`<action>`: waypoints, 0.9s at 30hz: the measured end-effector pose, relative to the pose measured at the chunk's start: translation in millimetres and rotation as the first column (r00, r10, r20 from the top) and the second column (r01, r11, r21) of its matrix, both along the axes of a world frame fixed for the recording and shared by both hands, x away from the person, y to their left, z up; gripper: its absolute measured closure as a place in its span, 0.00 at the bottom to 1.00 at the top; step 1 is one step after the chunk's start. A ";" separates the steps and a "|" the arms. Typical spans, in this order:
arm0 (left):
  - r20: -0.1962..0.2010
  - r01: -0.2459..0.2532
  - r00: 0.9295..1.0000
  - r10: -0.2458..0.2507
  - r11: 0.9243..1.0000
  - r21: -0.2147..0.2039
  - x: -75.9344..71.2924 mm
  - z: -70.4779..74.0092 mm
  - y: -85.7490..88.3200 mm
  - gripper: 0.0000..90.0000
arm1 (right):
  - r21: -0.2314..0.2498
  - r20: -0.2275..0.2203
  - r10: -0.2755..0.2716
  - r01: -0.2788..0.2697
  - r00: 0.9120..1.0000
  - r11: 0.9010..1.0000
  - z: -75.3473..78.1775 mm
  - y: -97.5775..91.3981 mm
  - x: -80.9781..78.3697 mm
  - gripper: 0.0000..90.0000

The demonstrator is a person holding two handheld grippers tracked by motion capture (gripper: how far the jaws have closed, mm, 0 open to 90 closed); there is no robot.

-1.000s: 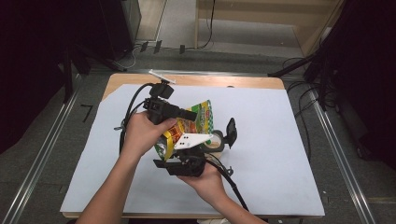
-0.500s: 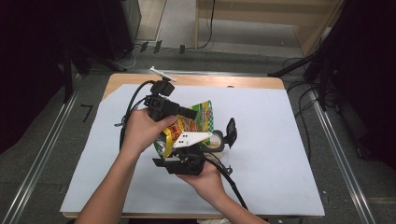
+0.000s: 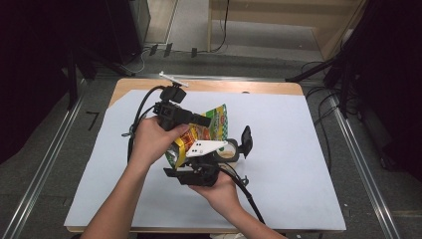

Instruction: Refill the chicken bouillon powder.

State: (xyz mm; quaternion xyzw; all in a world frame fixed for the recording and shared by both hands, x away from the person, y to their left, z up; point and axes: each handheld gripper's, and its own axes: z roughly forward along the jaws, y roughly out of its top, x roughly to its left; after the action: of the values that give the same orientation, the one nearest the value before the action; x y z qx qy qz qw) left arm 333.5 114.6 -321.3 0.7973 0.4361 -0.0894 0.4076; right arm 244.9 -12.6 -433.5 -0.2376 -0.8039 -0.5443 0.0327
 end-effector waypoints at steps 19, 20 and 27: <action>-0.085 -0.007 0.996 0.006 1.000 -0.017 11.8 -7.7 5.4 0.84 | 0.004 -0.015 -0.011 0.011 1.000 1.000 4.3 -1.8 -0.5 0.71; -0.097 -0.003 0.995 0.001 1.000 -0.021 13.4 -8.8 6.1 0.84 | 0.001 -0.014 -0.011 0.011 1.000 1.000 4.5 -1.7 -0.5 0.71; -0.124 0.023 0.992 -0.020 1.000 0.019 17.8 -9.6 1.9 0.87 | -0.012 -0.026 -0.003 0.003 1.000 1.000 2.9 -3.4 -0.1 0.72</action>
State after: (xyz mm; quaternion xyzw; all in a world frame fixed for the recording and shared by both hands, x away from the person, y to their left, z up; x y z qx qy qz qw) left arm 351.3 116.6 -331.0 0.7991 0.4527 -0.1383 0.3706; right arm 244.8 -16.0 -430.6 -0.2460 -0.8063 -0.5363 0.0408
